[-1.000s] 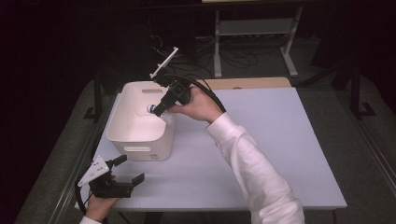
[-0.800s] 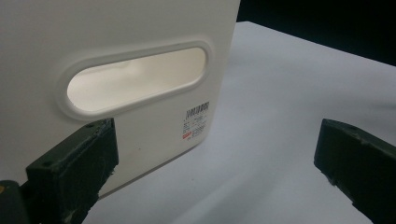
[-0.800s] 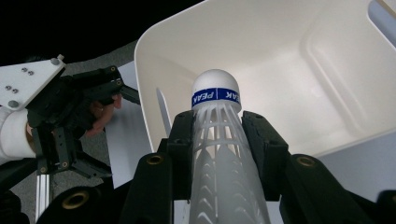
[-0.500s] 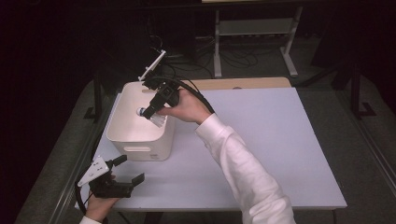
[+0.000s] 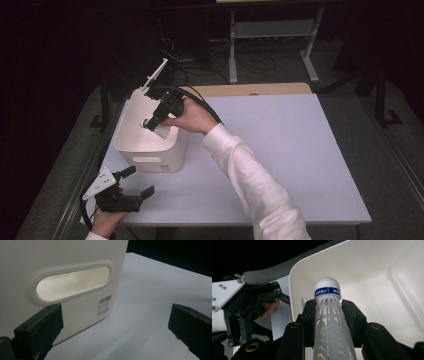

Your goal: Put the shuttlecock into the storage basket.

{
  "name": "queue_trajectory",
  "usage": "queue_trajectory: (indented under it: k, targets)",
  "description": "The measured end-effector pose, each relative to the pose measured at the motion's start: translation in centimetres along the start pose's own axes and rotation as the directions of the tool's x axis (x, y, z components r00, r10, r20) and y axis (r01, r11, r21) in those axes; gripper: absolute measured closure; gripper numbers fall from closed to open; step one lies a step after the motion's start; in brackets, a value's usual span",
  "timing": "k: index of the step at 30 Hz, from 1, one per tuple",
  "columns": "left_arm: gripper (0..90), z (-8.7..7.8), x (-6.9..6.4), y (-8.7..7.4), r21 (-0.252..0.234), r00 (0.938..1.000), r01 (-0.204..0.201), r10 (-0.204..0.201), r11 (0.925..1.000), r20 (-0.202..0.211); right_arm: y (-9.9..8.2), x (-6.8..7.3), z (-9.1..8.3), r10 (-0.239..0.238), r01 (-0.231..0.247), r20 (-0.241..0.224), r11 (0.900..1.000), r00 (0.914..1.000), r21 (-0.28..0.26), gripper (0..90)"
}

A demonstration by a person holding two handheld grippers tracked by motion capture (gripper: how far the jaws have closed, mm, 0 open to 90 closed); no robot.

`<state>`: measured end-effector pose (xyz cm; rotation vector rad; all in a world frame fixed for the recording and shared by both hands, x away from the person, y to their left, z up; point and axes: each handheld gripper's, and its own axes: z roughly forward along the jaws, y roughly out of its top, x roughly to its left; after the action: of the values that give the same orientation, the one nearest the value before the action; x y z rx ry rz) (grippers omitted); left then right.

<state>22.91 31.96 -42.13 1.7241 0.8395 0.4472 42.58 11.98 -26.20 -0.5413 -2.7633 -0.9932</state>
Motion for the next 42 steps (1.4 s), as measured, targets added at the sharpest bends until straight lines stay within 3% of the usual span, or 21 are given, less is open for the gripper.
queue_trajectory:
  k: [20, 42]
  targets:
    - [0.0, 0.0, 0.0, 0.0, 0.003, 1.0, 0.0, 0.0, 1.0, 0.003, 0.4, -0.7, 2.4, -0.002, 0.002, 0.008, 0.9992, 1.0, 0.039, 63.7]
    - [0.0, 0.0, 0.0, 0.0, 0.008, 1.0, 0.004, -0.004, 1.0, 0.003, 0.2, -1.5, 3.9, 0.025, -0.024, -0.006, 0.9976, 0.9997, 0.064, 62.0]
